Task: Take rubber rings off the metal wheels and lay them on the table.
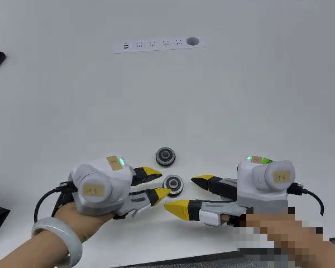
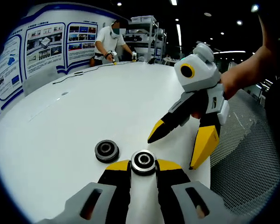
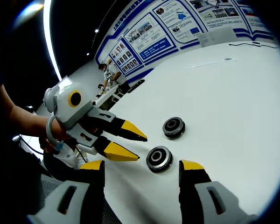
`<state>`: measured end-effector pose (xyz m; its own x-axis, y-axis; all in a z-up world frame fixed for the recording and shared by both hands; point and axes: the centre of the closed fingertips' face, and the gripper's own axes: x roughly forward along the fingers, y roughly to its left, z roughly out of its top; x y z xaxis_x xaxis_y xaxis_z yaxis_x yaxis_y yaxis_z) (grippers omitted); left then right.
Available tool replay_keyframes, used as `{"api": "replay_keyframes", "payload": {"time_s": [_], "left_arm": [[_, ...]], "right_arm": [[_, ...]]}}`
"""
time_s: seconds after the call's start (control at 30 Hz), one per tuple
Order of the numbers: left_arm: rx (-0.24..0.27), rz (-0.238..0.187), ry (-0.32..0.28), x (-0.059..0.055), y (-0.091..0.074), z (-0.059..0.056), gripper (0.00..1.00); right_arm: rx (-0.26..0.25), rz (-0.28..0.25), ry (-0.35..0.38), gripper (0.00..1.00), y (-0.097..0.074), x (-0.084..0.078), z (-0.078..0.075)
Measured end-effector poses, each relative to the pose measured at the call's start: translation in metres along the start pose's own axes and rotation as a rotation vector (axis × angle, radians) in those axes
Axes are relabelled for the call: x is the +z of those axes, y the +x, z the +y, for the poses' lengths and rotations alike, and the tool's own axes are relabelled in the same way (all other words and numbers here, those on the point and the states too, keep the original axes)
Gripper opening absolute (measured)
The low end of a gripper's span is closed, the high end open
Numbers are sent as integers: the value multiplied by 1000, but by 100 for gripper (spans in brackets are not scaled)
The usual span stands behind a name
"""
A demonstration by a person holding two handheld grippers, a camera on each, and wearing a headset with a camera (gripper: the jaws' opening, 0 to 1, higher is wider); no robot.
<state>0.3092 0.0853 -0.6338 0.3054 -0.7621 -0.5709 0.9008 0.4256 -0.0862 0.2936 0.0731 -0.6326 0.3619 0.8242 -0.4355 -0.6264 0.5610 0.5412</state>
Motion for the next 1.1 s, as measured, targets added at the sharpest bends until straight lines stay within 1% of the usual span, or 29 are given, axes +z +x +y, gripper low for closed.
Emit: {"api": "replay_keyframes", "payload": {"time_s": [0.13,0.27,0.43,0.87,1.1], "left_arm": [[-5,24,24,-2,5,-1,20],[-10,30,40,0,9,-2,19],[-14,51,69,0,15,-2,17],[-26,109,116,-8,23,-1,15],[-30,114,125,-6,25,-2,14]], "right_arm": [[2,-11,8,65,0,2,0],[1,-19,14,65,0,3,-1],[1,-24,23,65,0,2,-2],[6,-39,47,65,2,2,-2],[9,-52,62,65,2,3,-3]]}}
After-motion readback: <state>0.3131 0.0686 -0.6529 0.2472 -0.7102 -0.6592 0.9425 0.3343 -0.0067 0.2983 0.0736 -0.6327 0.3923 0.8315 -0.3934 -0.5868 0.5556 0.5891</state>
